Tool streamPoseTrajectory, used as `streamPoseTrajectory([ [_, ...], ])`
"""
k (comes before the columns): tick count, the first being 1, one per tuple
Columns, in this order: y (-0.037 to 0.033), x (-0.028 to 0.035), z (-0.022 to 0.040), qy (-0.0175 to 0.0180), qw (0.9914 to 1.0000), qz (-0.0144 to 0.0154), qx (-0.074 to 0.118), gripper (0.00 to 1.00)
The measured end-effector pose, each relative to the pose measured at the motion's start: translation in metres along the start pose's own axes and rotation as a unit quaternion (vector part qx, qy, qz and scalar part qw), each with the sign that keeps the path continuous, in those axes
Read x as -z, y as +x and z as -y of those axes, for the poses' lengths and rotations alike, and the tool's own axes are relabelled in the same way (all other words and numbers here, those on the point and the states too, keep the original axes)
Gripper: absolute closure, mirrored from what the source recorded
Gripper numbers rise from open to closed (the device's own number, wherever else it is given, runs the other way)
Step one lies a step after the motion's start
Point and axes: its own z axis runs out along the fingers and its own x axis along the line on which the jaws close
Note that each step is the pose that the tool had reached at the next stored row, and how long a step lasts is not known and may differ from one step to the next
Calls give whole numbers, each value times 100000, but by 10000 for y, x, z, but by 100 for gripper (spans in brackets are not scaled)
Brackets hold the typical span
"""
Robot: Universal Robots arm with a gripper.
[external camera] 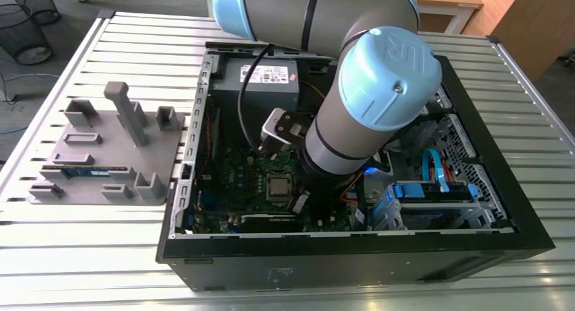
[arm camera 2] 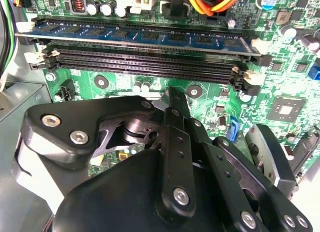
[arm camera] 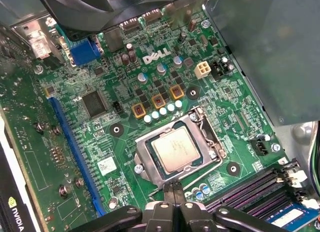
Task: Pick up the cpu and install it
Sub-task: 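Install the first cpu locking lever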
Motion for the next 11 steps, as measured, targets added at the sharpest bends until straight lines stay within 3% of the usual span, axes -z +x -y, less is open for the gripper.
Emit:
streamPoseTrajectory([
  [11,15,-4,-28,-2,100000,-17,-4,89],
])
